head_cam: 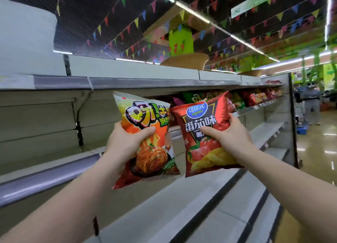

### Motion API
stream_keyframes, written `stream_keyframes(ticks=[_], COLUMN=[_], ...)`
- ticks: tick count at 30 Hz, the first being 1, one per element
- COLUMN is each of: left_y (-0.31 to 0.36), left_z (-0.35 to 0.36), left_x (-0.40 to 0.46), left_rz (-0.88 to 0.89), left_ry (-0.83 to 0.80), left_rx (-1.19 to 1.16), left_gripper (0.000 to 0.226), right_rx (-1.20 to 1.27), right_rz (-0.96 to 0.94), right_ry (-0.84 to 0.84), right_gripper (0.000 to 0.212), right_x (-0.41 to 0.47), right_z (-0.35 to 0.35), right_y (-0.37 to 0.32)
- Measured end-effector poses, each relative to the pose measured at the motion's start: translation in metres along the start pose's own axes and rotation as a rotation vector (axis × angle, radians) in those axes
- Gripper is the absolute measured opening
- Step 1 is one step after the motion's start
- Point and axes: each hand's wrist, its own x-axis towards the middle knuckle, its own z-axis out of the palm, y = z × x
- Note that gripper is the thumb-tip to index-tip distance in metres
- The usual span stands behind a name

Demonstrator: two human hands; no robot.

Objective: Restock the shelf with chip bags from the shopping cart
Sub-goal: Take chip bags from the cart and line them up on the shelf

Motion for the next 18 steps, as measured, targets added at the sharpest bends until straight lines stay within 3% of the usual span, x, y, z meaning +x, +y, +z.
stream_keyframes(ticks=[5,8,10,11,14,18], left_y=[0.003,0.0,-0.002,-0.002,-0.001,-0.001], left_z=[0.018,0.028,0.034,0.035,0.041,0.049], left_x=[0.051,0.085,0.099,0.103,0.11,0.123], left_rz=[-0.044,-0.03,-0.042,-0.065,-0.099,-0.154], left_ry=[-0.086,-0.09,-0.114,-0.134,-0.173,-0.206], left_rx=[-0.068,-0.052,-0.06,-0.066,-0.081,-0.046], left_gripper=[0.066,0.101,0.11,0.11,0.099,0.083], right_rx=[0.078,0.097,0.147,0.176,0.228,0.306], right_rz=[-0.001,0.021,0.049,0.057,0.151,0.21], right_ry=[0.015,-0.002,-0.047,-0.075,-0.142,-0.262], right_gripper=[0.084,0.066,0.049,0.045,0.066,0.062], right_x=[0.068,0.103,0.124,0.133,0.159,0.192], right_z=[0.028,0.039,0.046,0.049,0.06,0.073], right_y=[0.004,0.003,0.006,0.006,0.01,0.013])
